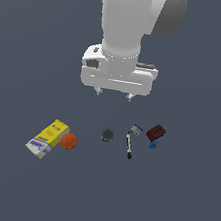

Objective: Pick up a designated object from a clutter of objects.

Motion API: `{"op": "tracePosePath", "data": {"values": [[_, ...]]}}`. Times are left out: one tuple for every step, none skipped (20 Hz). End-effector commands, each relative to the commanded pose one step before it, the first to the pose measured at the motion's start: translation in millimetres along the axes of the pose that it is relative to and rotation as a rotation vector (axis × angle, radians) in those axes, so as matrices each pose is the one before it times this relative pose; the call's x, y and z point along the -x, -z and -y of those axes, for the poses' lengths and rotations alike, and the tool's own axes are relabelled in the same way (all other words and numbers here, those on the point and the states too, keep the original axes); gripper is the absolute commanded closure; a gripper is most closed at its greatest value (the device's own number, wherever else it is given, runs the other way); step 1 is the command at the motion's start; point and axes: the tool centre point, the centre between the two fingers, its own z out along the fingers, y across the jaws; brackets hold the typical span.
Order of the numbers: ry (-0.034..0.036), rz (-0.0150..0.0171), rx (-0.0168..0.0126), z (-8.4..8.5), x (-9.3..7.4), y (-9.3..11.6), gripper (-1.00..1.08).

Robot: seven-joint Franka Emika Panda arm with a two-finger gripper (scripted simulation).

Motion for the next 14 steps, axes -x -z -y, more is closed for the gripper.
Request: {"op": "tracePosePath", "data": {"values": [[0.00000, 0.00000, 0.00000, -0.01, 0.00, 0.00, -0.92], [0.00102, -0.00027, -0.00057, 0.60, -0.10, 0.14, -0.92], [0.00291, -0.00075, -0.00170, 1.70, -0.29, 0.39, -0.92], [0.00476, -0.00122, -0.00279, 2.78, -0.47, 0.66, -0.92], [0.00657, -0.00166, -0.00389, 3.84, -0.62, 0.95, -0.92], [0.00829, -0.00207, -0.00498, 4.83, -0.74, 1.28, -0.92], [0.00852, -0.00210, -0.00524, 4.95, -0.68, 1.47, -0.92], [0.00646, -0.00157, -0.00410, 3.74, -0.44, 1.31, -0.92], [0.00444, -0.00106, -0.00295, 2.54, -0.20, 1.12, -0.92], [0.00240, -0.00056, -0.00173, 1.36, -0.02, 0.85, -0.92], [0.00068, -0.00015, -0.00068, 0.32, 0.13, 0.50, -0.92], [-0.00099, 0.00024, 0.00063, -0.53, 0.07, -0.14, -0.92], [-0.00099, 0.00022, 0.00094, -0.53, -0.15, -0.74, -0.92], [-0.00032, 0.00004, 0.00092, -0.06, -0.47, -1.26, -0.92]]}}
